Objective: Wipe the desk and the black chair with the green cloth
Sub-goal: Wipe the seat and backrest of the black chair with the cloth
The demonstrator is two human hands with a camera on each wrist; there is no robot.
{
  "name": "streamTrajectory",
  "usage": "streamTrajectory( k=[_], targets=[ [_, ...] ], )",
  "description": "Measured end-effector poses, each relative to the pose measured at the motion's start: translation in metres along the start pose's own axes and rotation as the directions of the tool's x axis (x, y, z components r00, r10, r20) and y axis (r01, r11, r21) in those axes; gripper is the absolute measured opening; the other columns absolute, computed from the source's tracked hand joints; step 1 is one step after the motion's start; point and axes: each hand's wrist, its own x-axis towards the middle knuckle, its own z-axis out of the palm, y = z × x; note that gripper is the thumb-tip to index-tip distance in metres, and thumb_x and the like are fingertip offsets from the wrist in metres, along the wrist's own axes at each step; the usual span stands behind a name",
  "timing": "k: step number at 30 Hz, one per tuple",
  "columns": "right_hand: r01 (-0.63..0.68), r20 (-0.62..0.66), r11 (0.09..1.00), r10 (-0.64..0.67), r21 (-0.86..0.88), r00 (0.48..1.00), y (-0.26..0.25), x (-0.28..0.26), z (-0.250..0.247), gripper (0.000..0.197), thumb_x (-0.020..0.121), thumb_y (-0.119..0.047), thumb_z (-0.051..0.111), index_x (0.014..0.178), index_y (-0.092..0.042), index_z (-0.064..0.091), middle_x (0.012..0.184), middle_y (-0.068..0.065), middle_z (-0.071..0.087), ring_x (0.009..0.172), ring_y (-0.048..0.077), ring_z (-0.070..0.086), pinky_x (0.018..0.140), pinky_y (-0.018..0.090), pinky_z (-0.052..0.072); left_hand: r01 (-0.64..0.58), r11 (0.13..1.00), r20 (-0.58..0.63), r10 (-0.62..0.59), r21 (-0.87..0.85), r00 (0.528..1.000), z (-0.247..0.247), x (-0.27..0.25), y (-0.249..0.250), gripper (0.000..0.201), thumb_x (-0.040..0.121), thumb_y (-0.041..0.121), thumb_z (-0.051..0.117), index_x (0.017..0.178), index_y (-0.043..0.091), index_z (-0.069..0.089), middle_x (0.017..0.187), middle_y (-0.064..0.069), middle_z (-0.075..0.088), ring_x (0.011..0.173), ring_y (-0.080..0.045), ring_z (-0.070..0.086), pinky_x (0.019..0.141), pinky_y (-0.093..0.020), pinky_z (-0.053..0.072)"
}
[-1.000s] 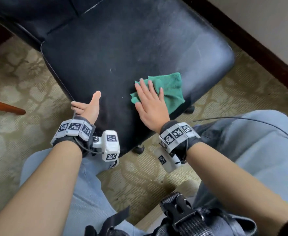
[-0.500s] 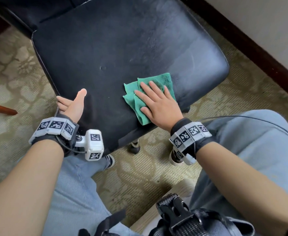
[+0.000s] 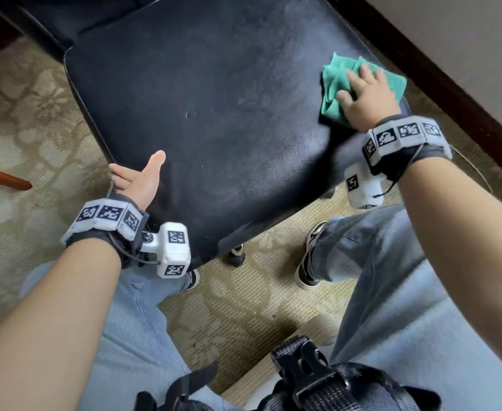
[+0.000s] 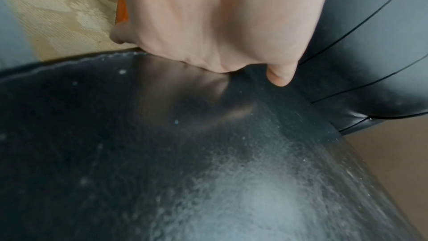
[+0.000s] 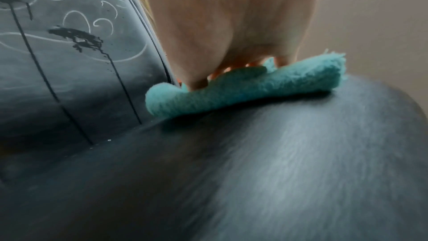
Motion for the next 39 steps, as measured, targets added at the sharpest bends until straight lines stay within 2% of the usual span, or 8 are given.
streamTrajectory(
  k=[1, 3, 7, 15, 20, 24, 31, 39],
  targets=[
    [-0.015, 0.02, 1.0, 0.015, 0.018, 1.0, -0.004, -0.005, 0.001, 0.055, 0.098, -0.036, 0.036, 0.149, -0.02, 0.024, 0.159, 0.006, 0.01, 0.145, 0.029, 0.004, 0.115, 0.054, 0.012, -0.018, 1.0, 0.001, 0.018, 0.019, 1.0, -0.003, -0.002, 0.001, 0.099, 0.087, 0.061, 0.046, 0.15, 0.004, -0.006, 0.157, -0.017, -0.008, 0.145, -0.035, -0.007, 0.102, -0.028, -0.028],
    [-0.045, 0.049, 0.998, 0.043, 0.054, 0.998, -0.016, -0.026, 0.007, 0.058, 0.098, -0.036, 0.035, 0.151, -0.02, 0.018, 0.16, 0.006, 0.002, 0.146, 0.029, -0.002, 0.115, 0.053, 0.006, 0.015, 1.0, 0.03, -0.016, 0.003, 0.999, -0.003, -0.009, 0.004, 0.098, 0.089, 0.064, 0.04, 0.15, 0.001, -0.005, 0.157, -0.019, -0.006, 0.145, -0.035, -0.003, 0.117, -0.044, -0.007],
    [-0.119, 0.093, 0.98, 0.106, 0.157, 0.99, -0.047, -0.083, 0.034, 0.066, 0.096, -0.037, 0.036, 0.152, -0.022, 0.004, 0.159, 0.004, -0.012, 0.145, 0.028, -0.014, 0.114, 0.054, -0.001, 0.056, 0.994, 0.056, -0.062, 0.098, 0.997, -0.006, -0.033, 0.018, 0.094, 0.092, 0.066, 0.024, 0.144, -0.012, 0.015, 0.156, -0.024, 0.006, 0.145, -0.034, 0.005, 0.115, -0.042, -0.002],
    [-0.191, 0.168, 0.901, 0.135, 0.388, 0.977, -0.114, -0.175, 0.087, 0.075, 0.096, -0.03, 0.042, 0.15, -0.013, -0.007, 0.154, 0.013, -0.024, 0.141, 0.036, -0.023, 0.113, 0.051, -0.009, 0.043, 0.995, 0.101, -0.052, 0.088, 0.994, -0.017, -0.035, 0.012, 0.102, 0.086, 0.075, 0.023, 0.145, -0.008, 0.02, 0.156, -0.022, 0.007, 0.145, -0.036, 0.005, 0.117, -0.047, -0.001],
    [-0.215, 0.183, 0.821, 0.138, 0.528, 0.973, -0.148, -0.214, 0.116, 0.078, 0.09, -0.035, 0.034, 0.148, -0.002, -0.007, 0.15, 0.025, -0.026, 0.137, 0.044, -0.026, 0.11, 0.043, -0.018, 0.023, 0.994, 0.067, -0.031, 0.111, 0.997, -0.016, -0.037, 0.013, 0.099, 0.089, 0.071, 0.026, 0.147, -0.007, 0.01, 0.157, -0.02, 0.002, 0.145, -0.032, 0.001, 0.115, -0.043, -0.003],
    [-0.279, 0.155, 0.709, 0.236, 0.647, 0.959, -0.164, -0.221, 0.125, 0.078, 0.094, -0.019, 0.049, 0.15, -0.008, -0.005, 0.152, 0.018, -0.026, 0.139, 0.039, -0.024, 0.111, 0.043, -0.015, -0.007, 0.991, 0.103, -0.007, 0.13, 0.995, -0.018, -0.04, 0.011, 0.097, 0.091, 0.069, 0.026, 0.145, -0.01, 0.013, 0.156, -0.023, 0.005, 0.145, -0.032, 0.004, 0.115, -0.042, -0.003],
    [-0.402, 0.271, 0.484, 0.32, 0.777, 0.908, -0.193, -0.235, 0.132, 0.079, 0.096, -0.017, 0.045, 0.149, -0.013, -0.014, 0.151, 0.012, -0.033, 0.142, 0.033, -0.022, 0.113, 0.039, -0.01, -0.043, 0.992, 0.1, 0.031, 0.121, 0.995, -0.019, -0.033, 0.006, 0.104, 0.086, 0.074, 0.031, 0.149, -0.003, 0.0, 0.158, -0.016, -0.006, 0.146, -0.028, -0.004, 0.117, -0.045, -0.004],
    [-0.348, 0.216, 0.51, 0.3, 0.787, 0.929, -0.187, -0.238, 0.143, 0.079, 0.098, -0.021, 0.046, 0.148, -0.008, -0.013, 0.151, 0.018, -0.029, 0.142, 0.033, -0.021, 0.105, 0.023, -0.016, -0.049, 0.989, 0.091, 0.036, 0.14, 0.995, -0.017, -0.032, 0.005, 0.102, 0.086, 0.074, 0.029, 0.15, 0.001, -0.003, 0.158, -0.014, -0.009, 0.146, -0.028, -0.004, 0.115, -0.043, -0.005]
  ],
)
